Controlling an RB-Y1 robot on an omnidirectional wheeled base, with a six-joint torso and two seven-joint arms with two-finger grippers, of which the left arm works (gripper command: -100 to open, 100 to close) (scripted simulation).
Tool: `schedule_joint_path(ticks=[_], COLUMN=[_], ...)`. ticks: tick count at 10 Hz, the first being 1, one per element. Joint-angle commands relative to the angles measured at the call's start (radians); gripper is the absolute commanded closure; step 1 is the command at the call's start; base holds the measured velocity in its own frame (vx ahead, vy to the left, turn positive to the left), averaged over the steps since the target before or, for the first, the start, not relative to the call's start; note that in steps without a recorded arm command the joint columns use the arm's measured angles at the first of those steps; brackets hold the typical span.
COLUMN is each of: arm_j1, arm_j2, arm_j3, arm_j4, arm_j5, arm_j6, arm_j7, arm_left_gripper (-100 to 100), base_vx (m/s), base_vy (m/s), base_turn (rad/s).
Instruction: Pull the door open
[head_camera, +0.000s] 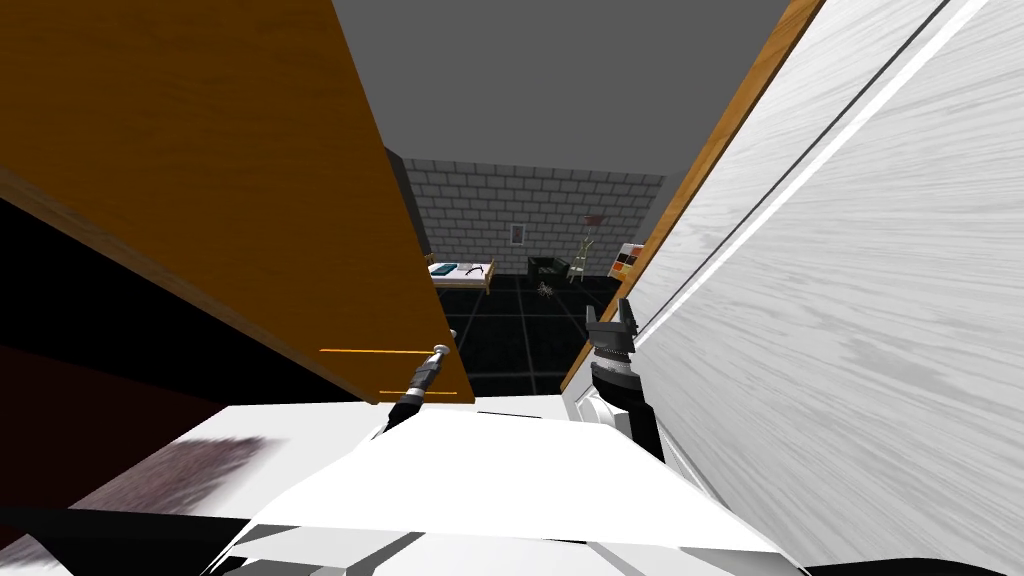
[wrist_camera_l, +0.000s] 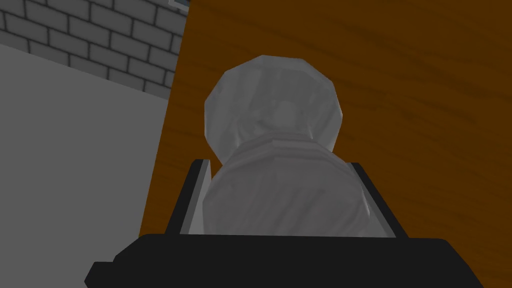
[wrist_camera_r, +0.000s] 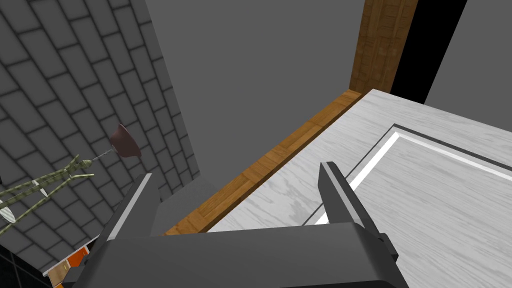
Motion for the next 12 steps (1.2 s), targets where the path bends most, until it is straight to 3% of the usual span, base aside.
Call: schedule_joint_path(ticks=[1, 10, 12], arm_j1=[0.001, -0.017, -0.025], arm_j2=[-0.005, -0.006, -0.006], arm_j3=[-0.009, -0.031, -0.041], arm_j4=[-0.001, 0.01, 0.015], arm_j5=[0.008, 0.057, 0.079], arm_j6=[0.004, 0.01, 0.013], arm_j7=[0.048, 0.243, 0.307], arm_left_gripper=[100, 100, 100], base_vx=[-0.029, -0.038, -0.047], base_vy=[0.016, 0.016, 0.011], base_turn=[-0.029, -0.037, -0.042])
